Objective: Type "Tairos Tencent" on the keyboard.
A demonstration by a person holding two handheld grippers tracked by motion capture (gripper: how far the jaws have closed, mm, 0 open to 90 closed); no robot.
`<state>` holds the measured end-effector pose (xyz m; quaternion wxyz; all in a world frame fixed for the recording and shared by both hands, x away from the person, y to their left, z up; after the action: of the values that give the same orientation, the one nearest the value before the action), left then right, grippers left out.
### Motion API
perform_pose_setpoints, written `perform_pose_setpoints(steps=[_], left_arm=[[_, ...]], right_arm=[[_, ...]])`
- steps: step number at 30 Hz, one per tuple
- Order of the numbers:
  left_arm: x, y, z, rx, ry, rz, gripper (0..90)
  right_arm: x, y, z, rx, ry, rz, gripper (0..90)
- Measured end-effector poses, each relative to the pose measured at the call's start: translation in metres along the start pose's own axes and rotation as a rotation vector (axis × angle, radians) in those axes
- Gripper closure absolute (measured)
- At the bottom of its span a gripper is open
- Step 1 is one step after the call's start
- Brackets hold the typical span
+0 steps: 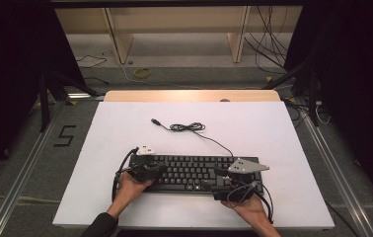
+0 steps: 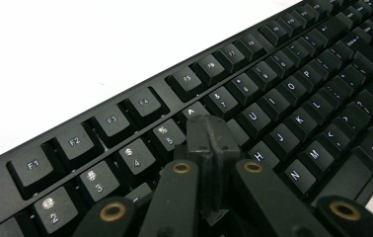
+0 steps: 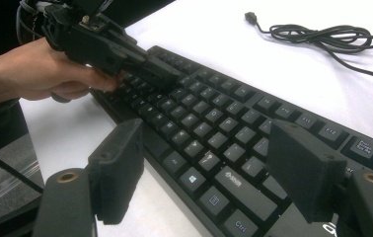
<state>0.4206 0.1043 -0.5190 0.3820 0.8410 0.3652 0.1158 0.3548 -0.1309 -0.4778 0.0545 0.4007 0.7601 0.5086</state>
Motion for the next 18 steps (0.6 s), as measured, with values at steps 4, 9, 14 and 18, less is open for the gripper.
perform_pose_setpoints(steps=[4, 9, 14, 18], left_arm=[[-0.002, 0.001, 0.0, 0.003, 0.003, 0.001, 89.3], [-0.004, 0.004, -0.004, -0.017, -0.007, -0.004, 88.8], [-0.007, 0.009, -0.011, -0.043, -0.017, -0.001, 83.2], [-0.009, 0.012, -0.017, -0.072, -0.025, -0.005, 79.6]], right_arm=[[-0.001, 0.0, 0.0, 0.001, 0.0, 0.002, 31.4], [-0.001, 0.0, 0.0, 0.001, 0.001, 0.005, 31.4], [-0.001, 0.0, -0.001, -0.003, 0.0, 0.005, 31.4], [-0.001, 0.001, -0.001, -0.006, -0.002, 0.005, 31.4]])
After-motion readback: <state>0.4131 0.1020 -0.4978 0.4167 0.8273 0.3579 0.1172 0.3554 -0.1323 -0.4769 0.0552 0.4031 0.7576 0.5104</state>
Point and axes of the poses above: each handheld gripper's, and its own axes: z roughly forward along the jaws, y roughly out of its top, x roughly to its left, the point moved 6 cm from there along z, roughly forward along the jaws, and after that the axes turned 7 degrees about z, right-handed, at the moved point
